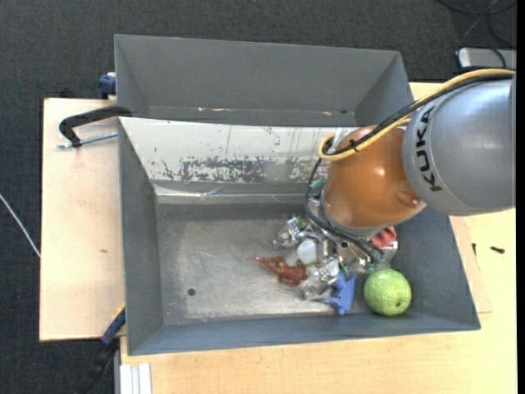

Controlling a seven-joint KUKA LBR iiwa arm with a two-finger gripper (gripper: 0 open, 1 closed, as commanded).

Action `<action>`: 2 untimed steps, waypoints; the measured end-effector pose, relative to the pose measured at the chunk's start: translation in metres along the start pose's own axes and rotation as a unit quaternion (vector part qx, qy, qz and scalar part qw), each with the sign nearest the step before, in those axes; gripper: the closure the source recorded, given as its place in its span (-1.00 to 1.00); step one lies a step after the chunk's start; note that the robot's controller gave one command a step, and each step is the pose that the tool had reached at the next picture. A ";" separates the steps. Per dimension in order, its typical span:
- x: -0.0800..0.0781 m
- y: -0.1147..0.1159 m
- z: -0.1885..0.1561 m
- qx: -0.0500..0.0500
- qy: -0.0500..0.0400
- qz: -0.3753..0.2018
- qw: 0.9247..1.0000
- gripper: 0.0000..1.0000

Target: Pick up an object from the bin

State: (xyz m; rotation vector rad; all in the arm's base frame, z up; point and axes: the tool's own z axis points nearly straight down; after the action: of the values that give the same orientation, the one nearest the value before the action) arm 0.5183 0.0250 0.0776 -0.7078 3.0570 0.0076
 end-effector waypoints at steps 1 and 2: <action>0.010 0.015 0.004 0.004 -0.001 -0.216 0.976 1.00; 0.010 0.015 0.004 0.004 -0.001 -0.216 0.976 1.00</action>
Offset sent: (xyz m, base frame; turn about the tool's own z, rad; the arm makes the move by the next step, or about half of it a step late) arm 0.0000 0.0000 0.0000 0.0000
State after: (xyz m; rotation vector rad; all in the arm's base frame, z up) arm 0.5029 0.0337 0.0738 -1.3491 2.8270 -0.0052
